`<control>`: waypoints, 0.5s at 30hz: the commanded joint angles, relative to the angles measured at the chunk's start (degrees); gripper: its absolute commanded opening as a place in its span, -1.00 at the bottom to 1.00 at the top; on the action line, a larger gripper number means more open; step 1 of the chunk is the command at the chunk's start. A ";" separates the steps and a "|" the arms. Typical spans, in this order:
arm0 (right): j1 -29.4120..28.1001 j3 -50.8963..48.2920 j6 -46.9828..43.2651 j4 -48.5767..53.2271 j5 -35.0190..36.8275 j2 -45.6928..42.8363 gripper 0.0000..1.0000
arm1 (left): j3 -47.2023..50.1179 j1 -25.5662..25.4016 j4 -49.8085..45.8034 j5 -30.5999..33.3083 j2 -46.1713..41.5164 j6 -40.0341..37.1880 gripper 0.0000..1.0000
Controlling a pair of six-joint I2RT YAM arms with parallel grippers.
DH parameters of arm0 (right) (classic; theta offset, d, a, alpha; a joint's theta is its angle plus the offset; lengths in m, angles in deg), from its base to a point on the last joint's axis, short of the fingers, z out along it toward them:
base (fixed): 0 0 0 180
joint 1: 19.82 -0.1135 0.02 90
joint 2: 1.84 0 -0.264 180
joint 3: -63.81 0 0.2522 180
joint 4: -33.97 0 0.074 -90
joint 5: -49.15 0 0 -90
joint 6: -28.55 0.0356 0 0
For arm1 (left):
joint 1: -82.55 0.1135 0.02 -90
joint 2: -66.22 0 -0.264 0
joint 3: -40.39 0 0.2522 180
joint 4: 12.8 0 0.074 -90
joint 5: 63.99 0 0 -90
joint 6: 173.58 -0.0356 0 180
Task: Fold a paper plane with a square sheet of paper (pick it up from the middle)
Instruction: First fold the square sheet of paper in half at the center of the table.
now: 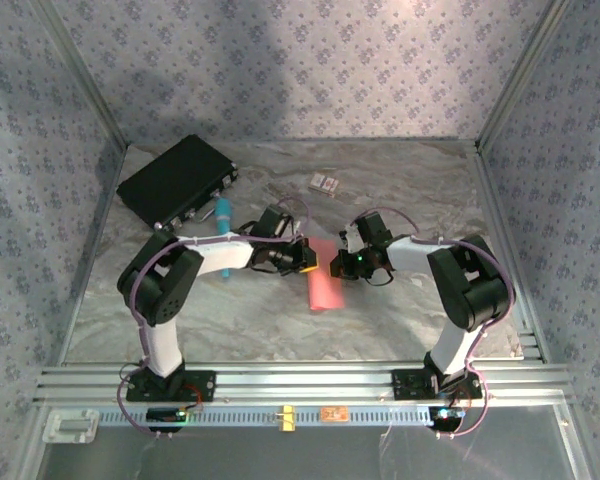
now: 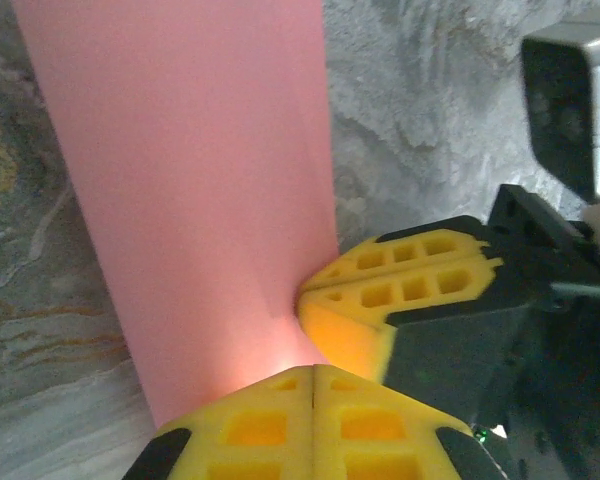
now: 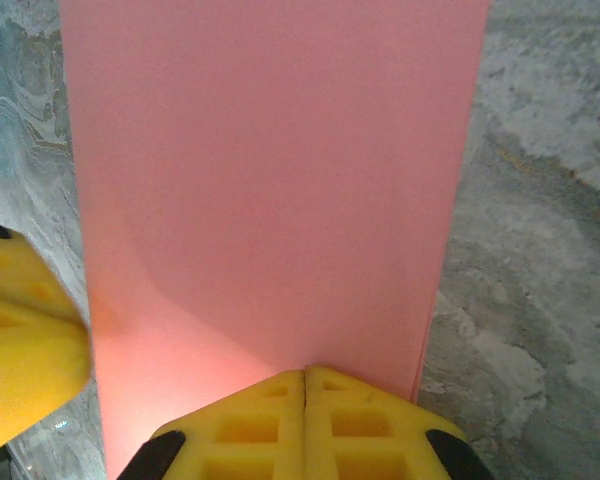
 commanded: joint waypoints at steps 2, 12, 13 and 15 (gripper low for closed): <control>0.45 -1.77 -0.29 4.03 3.56 1.83 -1.00 | 1.27 -0.20 1.06 -1.03 1.28 -0.38 -1.00; 0.13 -2.61 0.51 3.31 3.70 1.59 -1.00 | 4.78 -0.23 -3.21 3.97 3.52 -6.59 -1.00; 0.04 -2.65 0.58 3.48 3.76 1.76 -1.00 | 4.97 -0.26 -3.53 4.33 3.78 -6.78 -1.00; 0.04 -2.80 0.76 3.22 3.99 1.60 -1.00 | 5.43 -0.22 -3.75 4.84 3.55 -6.93 -1.00</control>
